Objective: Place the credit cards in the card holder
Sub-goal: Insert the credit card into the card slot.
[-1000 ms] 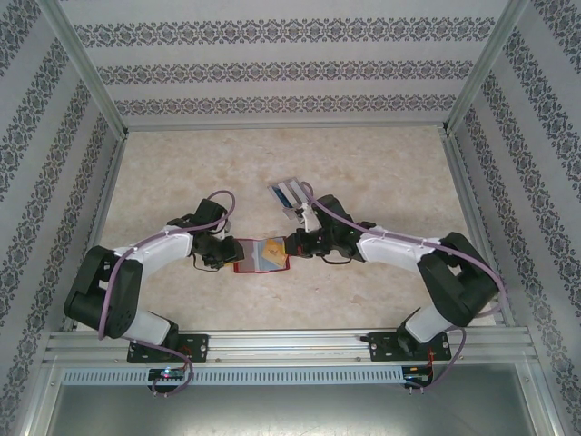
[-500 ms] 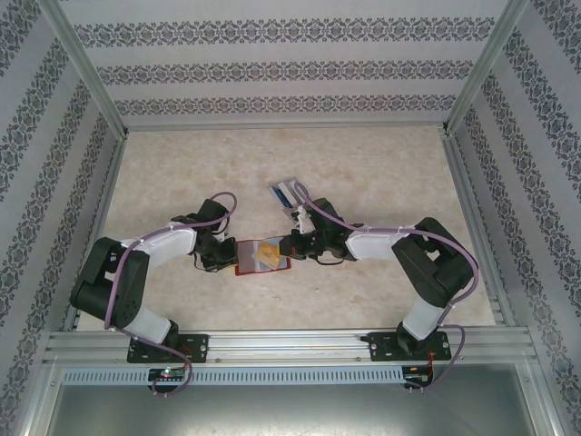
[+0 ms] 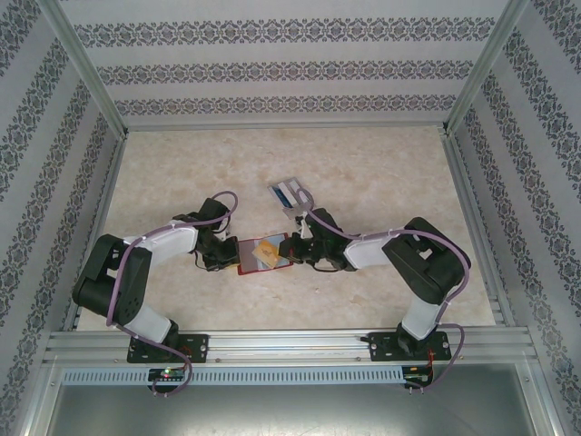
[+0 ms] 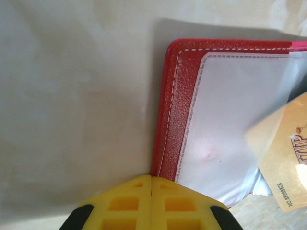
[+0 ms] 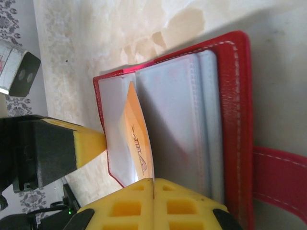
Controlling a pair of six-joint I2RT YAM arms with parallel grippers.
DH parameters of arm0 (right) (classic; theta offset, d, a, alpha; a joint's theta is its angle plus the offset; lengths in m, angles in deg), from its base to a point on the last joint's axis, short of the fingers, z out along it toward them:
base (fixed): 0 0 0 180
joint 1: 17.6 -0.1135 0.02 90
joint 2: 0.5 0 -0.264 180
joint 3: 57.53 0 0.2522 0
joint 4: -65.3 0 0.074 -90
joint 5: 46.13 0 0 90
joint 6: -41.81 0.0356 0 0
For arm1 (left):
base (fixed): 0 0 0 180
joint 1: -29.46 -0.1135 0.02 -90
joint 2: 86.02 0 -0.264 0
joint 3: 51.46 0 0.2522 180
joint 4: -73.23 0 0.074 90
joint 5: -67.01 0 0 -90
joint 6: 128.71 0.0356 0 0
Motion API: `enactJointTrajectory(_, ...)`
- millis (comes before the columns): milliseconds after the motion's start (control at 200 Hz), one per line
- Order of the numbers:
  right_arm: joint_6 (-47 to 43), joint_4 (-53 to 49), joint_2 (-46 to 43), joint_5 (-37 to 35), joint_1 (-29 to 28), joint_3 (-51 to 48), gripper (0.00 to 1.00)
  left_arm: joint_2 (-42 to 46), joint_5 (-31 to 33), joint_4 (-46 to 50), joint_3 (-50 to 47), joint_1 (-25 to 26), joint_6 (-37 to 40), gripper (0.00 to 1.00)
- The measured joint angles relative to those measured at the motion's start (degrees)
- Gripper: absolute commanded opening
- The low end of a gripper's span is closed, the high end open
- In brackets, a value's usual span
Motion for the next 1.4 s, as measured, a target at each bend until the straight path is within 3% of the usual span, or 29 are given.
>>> enactJointTrajectory(655,6.4,6.6,0.9,-16.9,-7.1,-2.0,0.02,1.2,-1.8,-3.7,-2.4,0.0,-2.6,0.0)
enactJointTrajectory(739,7.5,7.3,0.9,-19.0,-8.7,-2.0,0.14,1.2,-2.4,-4.5,-2.7,0.0,-3.3,0.0)
enactJointTrajectory(804,8.0,7.5,0.9,-20.8,-9.9,-2.0,0.15,1.2,-2.8,-5.1,-3.0,0.0,-3.9,0.0)
enactJointTrajectory(1209,8.3,6.2,1.1,-24.3,-12.1,-2.0,0.14,2.8,-4.4,-9.8,-6.2,-0.4,-7.6,0.0)
enactJointTrajectory(1399,9.2,5.9,0.0,-26.6,-12.9,-3.0,0.08,2.7,-5.2,-10.9,-6.6,-0.4,-8.8,0.0)
